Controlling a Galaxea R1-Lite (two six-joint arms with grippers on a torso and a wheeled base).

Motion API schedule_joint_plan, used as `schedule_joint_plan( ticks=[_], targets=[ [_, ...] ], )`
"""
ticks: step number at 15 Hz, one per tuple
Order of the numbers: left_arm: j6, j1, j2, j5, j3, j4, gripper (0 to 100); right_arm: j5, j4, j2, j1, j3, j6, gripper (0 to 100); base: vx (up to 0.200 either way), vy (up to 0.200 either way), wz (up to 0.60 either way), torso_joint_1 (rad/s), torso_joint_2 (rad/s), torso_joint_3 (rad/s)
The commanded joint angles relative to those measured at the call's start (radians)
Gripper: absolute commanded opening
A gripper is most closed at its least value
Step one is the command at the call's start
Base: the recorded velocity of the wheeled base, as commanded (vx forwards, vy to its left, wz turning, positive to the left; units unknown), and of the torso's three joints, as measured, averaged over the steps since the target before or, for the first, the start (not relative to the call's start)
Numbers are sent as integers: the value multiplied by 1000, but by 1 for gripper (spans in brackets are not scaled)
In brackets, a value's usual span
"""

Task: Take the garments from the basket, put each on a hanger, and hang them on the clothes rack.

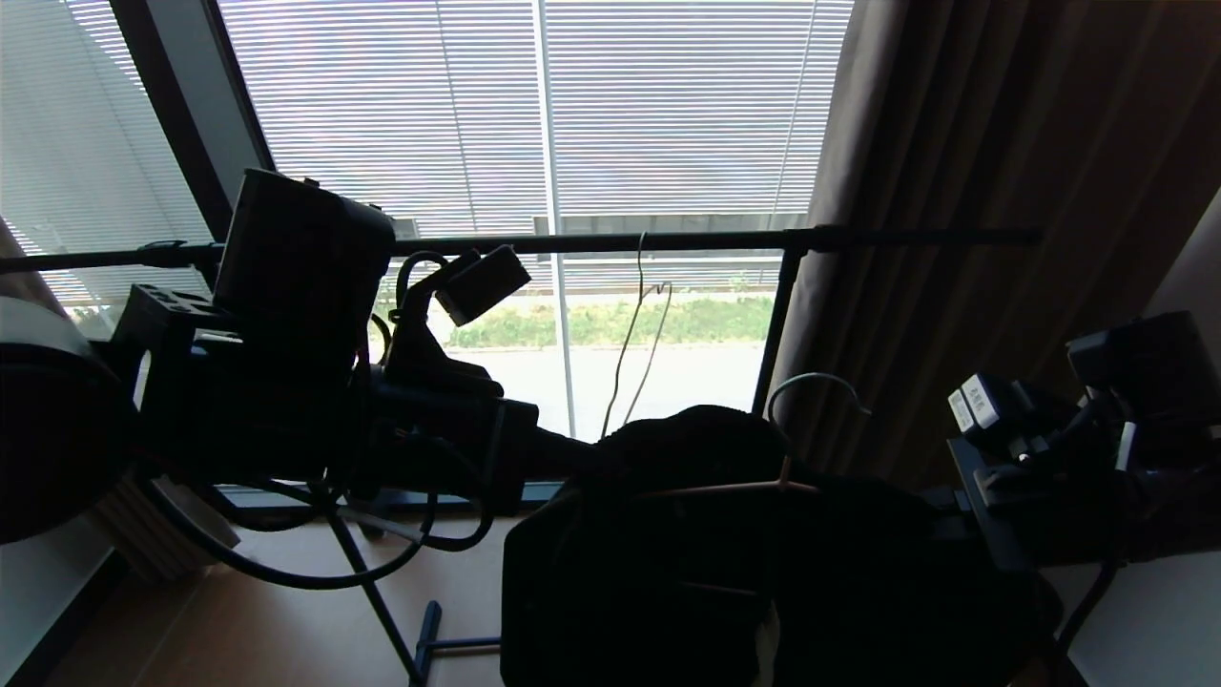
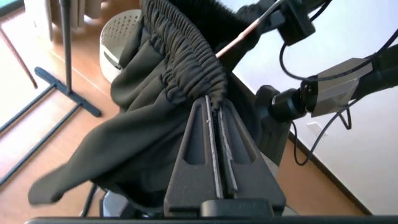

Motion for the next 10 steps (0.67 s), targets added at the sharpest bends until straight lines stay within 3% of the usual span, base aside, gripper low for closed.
schedule_joint_plan(
  ticks=[1,6,10],
  targets=[
    [3,-23,36,7,-47,6,0,0,0,1,4,-1,2,0,0,0,0,0,0,0],
    [55,-65,73,47,-163,133,0,-3,-2,3,18,-12,33,0,0,0,0,0,0,0],
    [78,-88,105,83,-229,144,0,-3,-72,23,66,-6,128,0,0,0,0,0,0,0]
  ],
)
